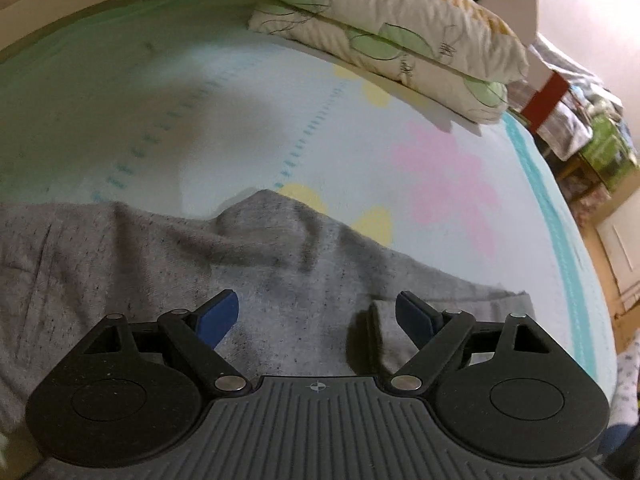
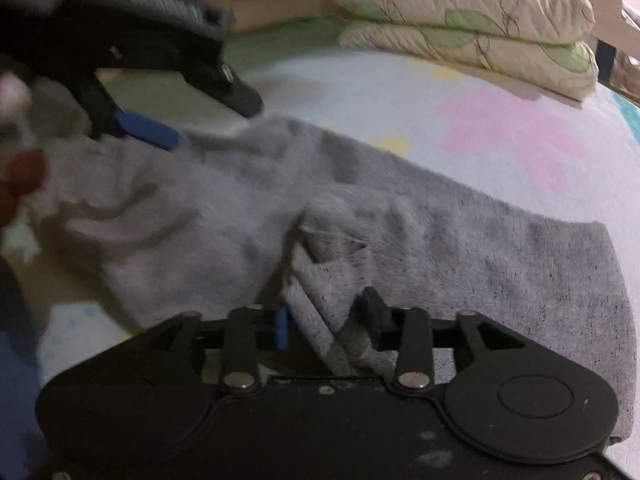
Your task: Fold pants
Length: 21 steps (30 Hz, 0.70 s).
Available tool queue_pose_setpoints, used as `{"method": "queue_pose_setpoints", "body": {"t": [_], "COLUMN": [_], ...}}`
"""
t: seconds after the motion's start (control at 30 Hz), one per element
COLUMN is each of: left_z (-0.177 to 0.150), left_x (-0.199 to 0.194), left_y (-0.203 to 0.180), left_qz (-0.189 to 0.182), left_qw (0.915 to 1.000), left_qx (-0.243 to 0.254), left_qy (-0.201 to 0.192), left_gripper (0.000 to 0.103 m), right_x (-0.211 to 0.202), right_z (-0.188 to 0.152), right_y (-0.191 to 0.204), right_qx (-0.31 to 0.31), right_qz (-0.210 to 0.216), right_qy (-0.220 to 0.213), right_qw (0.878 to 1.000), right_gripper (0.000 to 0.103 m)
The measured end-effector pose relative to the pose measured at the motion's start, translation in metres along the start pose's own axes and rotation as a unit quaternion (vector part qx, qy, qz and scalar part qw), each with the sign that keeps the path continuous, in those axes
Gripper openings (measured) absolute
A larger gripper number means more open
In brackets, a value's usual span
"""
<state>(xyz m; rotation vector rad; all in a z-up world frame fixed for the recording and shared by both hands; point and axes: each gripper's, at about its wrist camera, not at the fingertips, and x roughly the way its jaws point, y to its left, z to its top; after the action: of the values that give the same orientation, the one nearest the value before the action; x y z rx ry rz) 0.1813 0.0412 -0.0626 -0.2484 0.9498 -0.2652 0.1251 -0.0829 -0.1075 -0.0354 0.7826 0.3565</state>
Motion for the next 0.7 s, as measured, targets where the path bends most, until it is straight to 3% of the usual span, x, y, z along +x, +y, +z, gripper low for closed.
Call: {"method": "queue_pose_setpoints", "body": {"t": [0.1, 0.23, 0.27, 0.3, 0.37, 0.53, 0.63, 0.7], "left_z": [-0.003, -0.012, -0.016, -0.022, -0.034, -0.068, -0.081, -0.081], "left_x": [0.004, 0.020, 0.025, 0.029, 0.035, 0.062, 0.065, 0.062], "left_y": [-0.009, -0.034, -0.041, -0.048, -0.061, -0.073, -0.073, -0.069], "left_qz": [-0.021, -0.056, -0.068, -0.075, -0.088, -0.082, -0.055, -0.061], "left_qw": [0.9995, 0.9967, 0.9951, 0.9938, 0.9908, 0.9826, 0.9805, 0.9816], "left_qx": [0.022, 0.054, 0.062, 0.070, 0.089, 0.119, 0.148, 0.140], "left_qy": [0.003, 0.026, 0.035, 0.043, 0.053, 0.117, 0.117, 0.115], "left_gripper": [0.086, 0.087, 0.087, 0.087, 0.087, 0.087, 0.090, 0.090], "right_x": [-0.036, -0.053, -0.052, -0.047, -0.037, -0.013, 0.001, 0.000], "right_z": [0.009, 0.025, 0.026, 0.028, 0.027, 0.002, -0.009, -0.009], "right_y": [-0.019, -0.076, -0.093, -0.105, -0.136, -0.187, -0.208, -0.211], "right_qx": [0.033, 0.085, 0.099, 0.109, 0.139, 0.194, 0.217, 0.232], "right_qz": [0.025, -0.020, -0.038, -0.053, -0.073, -0.094, -0.110, -0.108], "right_qy": [-0.042, -0.062, -0.056, -0.049, -0.032, 0.001, 0.011, 0.006], "right_qw": [0.998, 0.994, 0.993, 0.991, 0.987, 0.977, 0.970, 0.967], "right_gripper": [0.052, 0.051, 0.041, 0.020, 0.008, 0.006, 0.000, 0.000]}}
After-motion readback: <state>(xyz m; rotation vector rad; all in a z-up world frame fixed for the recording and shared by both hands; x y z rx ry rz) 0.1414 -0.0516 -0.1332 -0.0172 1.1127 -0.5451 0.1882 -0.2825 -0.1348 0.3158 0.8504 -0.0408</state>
